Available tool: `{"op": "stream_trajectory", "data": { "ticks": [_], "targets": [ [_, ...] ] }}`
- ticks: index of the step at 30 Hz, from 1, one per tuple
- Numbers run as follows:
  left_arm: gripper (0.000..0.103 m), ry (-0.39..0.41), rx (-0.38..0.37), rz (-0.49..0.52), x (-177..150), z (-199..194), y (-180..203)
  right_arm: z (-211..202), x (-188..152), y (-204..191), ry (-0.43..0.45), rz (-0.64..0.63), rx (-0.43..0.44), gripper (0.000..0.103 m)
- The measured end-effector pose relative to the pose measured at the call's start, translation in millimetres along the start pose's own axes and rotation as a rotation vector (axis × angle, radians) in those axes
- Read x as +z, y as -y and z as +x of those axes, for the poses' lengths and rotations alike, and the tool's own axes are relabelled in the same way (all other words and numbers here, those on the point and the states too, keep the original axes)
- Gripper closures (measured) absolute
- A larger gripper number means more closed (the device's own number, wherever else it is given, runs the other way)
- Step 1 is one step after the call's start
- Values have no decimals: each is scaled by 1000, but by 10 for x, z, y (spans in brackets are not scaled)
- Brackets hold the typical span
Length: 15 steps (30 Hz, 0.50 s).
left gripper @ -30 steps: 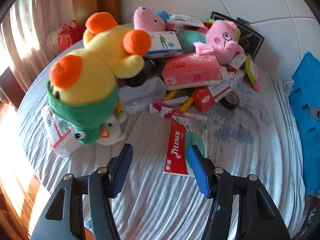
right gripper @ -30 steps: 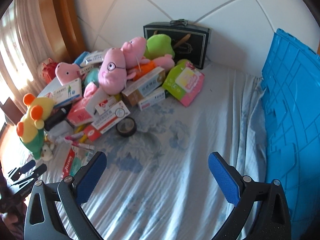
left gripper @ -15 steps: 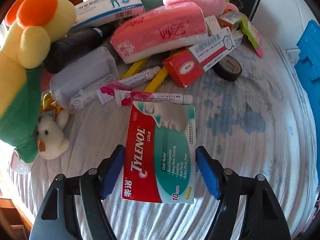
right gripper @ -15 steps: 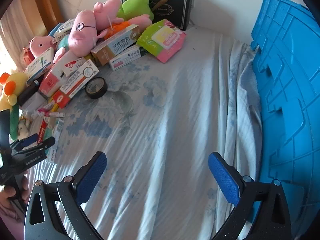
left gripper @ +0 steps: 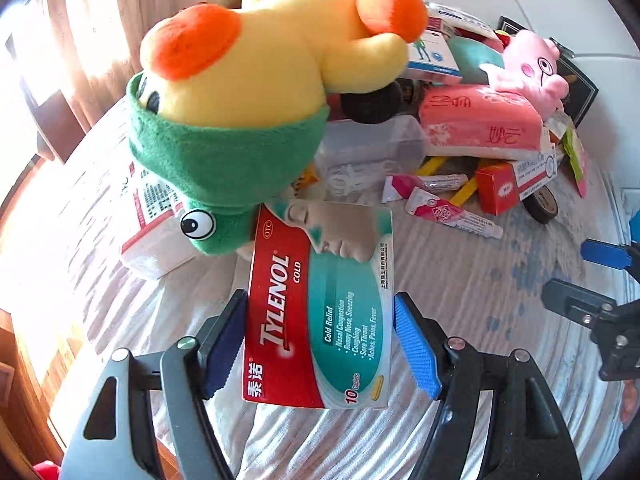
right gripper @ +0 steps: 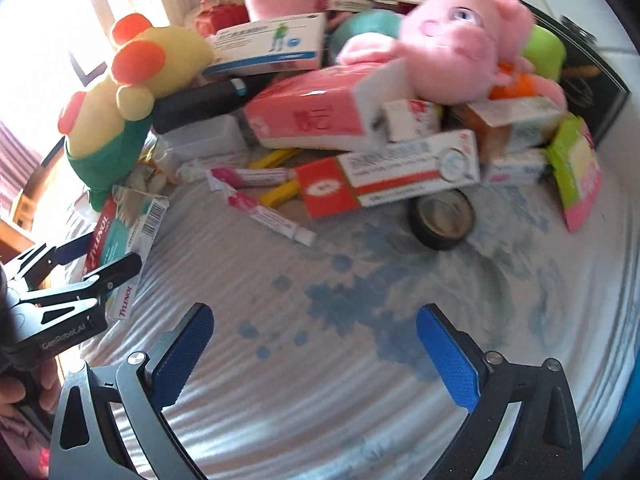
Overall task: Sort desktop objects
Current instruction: 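Lift the Tylenol box with the left gripper while the right grasps a small ointment tube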
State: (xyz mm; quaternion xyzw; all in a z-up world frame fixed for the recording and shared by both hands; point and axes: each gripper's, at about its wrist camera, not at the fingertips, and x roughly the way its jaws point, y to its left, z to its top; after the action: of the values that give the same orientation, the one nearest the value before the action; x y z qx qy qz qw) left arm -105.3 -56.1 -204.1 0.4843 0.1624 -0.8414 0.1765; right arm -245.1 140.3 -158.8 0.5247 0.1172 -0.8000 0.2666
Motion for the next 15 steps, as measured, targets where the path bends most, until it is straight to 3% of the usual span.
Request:
{"op": "stream_trajectory", "data": {
  "ticks": [2,3,4,10,11,12,15],
  "targets": [
    [32,-2,17,-14,-8,34,-28,180,145,-137,-12,-63,6,27],
    [32,-6,23,-14,-7,59,-23,258,195,-187,-19,-92,-9,43],
    [32,-9,27,-16,0,87,-18,335,247,-230,-26,-115,-21,48],
    [33,2,20,-12,91,152,16,693,445,-341,-61,-177,-42,50],
    [33,3,18,-11,98,152,15,728,445,-348,-74,-176,-39,53],
    [33,4,13,-11,98,150,9,708,443,-358,-68,-172,-35,72],
    [33,4,12,-5,87,139,-10,630,377,-411,-74,-179,-22,82]
  ]
}}
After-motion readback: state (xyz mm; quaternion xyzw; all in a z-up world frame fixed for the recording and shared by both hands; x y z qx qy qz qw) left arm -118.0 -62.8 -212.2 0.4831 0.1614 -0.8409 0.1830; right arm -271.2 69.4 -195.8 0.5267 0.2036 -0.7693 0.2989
